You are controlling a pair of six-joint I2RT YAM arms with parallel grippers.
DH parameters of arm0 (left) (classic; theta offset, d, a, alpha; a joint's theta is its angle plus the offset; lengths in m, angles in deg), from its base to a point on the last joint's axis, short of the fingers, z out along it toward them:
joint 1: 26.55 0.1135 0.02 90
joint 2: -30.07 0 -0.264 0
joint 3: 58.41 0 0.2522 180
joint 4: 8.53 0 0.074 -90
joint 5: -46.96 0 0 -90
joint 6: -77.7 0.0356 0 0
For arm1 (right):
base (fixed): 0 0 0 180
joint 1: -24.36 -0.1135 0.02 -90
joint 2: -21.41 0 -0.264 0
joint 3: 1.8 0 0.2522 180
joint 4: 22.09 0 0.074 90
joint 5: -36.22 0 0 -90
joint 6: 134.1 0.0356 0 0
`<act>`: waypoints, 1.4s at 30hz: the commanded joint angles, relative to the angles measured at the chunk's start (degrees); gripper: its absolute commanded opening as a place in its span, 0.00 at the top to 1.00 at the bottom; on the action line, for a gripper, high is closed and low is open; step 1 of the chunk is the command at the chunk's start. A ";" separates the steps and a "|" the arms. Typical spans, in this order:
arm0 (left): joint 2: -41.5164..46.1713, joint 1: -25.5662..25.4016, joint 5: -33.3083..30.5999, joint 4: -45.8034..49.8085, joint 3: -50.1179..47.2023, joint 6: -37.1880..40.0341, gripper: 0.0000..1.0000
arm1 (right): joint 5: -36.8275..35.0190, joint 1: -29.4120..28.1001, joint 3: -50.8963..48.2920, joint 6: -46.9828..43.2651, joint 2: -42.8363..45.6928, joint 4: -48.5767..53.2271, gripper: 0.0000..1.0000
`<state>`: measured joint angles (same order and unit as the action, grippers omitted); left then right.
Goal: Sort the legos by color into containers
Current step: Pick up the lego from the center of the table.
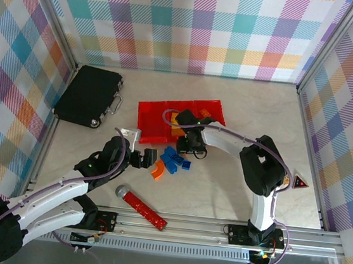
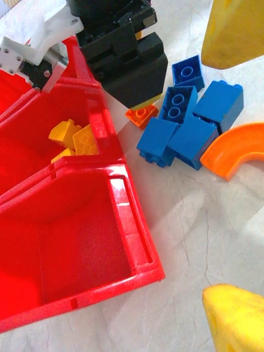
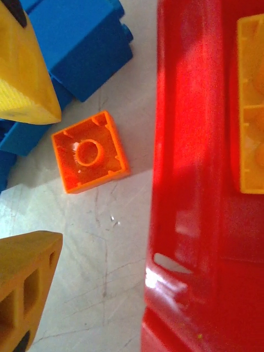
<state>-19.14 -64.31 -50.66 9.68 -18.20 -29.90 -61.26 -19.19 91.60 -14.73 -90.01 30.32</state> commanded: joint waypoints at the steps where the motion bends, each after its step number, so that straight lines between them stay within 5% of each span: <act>1: 0.66 -0.65 -2.48 0.56 -1.20 -1.38 0.00 | -3.05 -0.92 3.05 0.83 -1.48 1.57 0.46; 25: 3.75 -0.65 -3.72 0.69 -3.20 -2.17 0.00 | -7.07 -2.33 8.87 1.96 -9.52 5.98 0.45; 42: 4.98 -0.65 -3.72 0.89 -4.03 -2.62 0.00 | -11.25 -1.80 5.18 3.66 -4.82 8.88 0.49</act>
<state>-15.01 -64.31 -53.67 9.77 -21.69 -32.20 -71.36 -21.05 97.54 -12.35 -97.09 36.20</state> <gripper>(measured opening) 0.997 0.515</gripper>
